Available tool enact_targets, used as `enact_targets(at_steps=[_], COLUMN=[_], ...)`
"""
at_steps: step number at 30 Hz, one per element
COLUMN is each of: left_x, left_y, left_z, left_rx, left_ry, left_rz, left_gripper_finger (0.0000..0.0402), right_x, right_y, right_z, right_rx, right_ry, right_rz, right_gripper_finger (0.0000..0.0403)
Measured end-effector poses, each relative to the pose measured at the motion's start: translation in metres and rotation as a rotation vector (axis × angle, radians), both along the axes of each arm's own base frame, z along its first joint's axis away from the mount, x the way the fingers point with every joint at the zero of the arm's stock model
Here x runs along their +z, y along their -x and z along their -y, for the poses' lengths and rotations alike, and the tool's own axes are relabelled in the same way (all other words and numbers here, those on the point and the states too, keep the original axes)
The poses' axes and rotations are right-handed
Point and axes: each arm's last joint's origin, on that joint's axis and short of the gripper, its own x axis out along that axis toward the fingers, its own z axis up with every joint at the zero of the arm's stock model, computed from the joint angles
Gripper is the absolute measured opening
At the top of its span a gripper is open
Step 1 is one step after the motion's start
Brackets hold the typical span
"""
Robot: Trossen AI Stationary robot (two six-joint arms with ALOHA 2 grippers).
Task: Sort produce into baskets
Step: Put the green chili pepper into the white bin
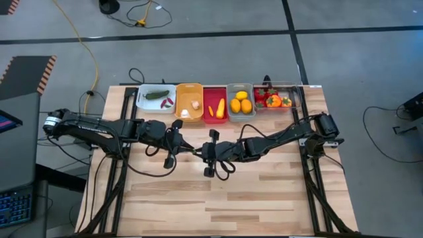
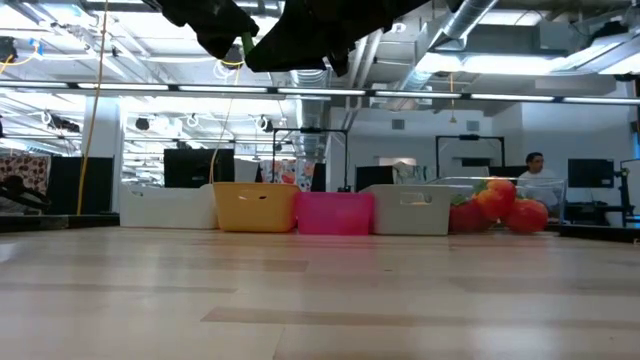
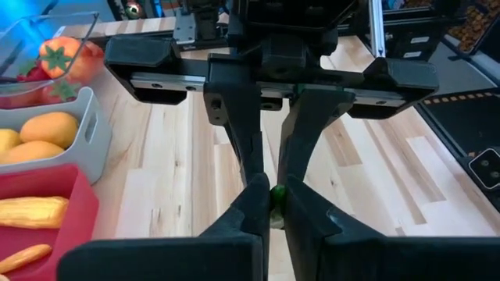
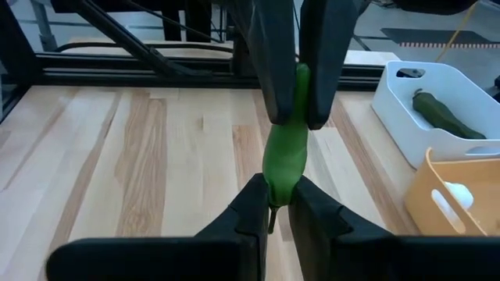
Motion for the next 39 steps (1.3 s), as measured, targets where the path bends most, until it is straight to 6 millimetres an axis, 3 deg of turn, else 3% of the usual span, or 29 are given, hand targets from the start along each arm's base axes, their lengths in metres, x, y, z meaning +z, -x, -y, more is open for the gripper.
enact_targets(at_steps=[4,10,16,24,33,36,39], left_x=[0.0,0.0,0.003,0.023,0.027,0.022,0.01], left_y=[0.0,0.0,0.003,0.034,0.083,0.092,0.097], left_z=[0.0,0.0,-0.003,-0.033,-0.091,-0.109,-0.129], left_rx=[0.0,0.001,0.036,0.177,0.595,0.693,0.787], left_ry=[0.0,0.0,-0.033,-0.099,-0.252,-0.266,-0.257], left_rz=[0.001,-0.001,0.017,0.056,-0.077,-0.142,-0.21], left_gripper_finger=[0.0014,0.0014,0.0015,0.0015,0.0012,0.0012,0.0012], right_x=[0.0,0.002,0.029,0.088,0.141,0.136,0.112], right_y=[0.0,0.0,0.014,0.072,0.153,0.172,0.187], right_z=[0.0,0.0,0.008,0.03,0.054,0.058,0.063], right_rx=[0.001,0.001,-0.009,-0.042,-0.083,-0.092,-0.113], right_ry=[0.0,-0.001,-0.007,0.003,0.001,0.0,-0.018], right_rz=[0.0,0.006,0.036,-0.02,-0.01,-0.007,-0.021], right_gripper_finger=[0.0093,0.0172,0.0224,0.0222,0.0219,0.0219,0.0219])
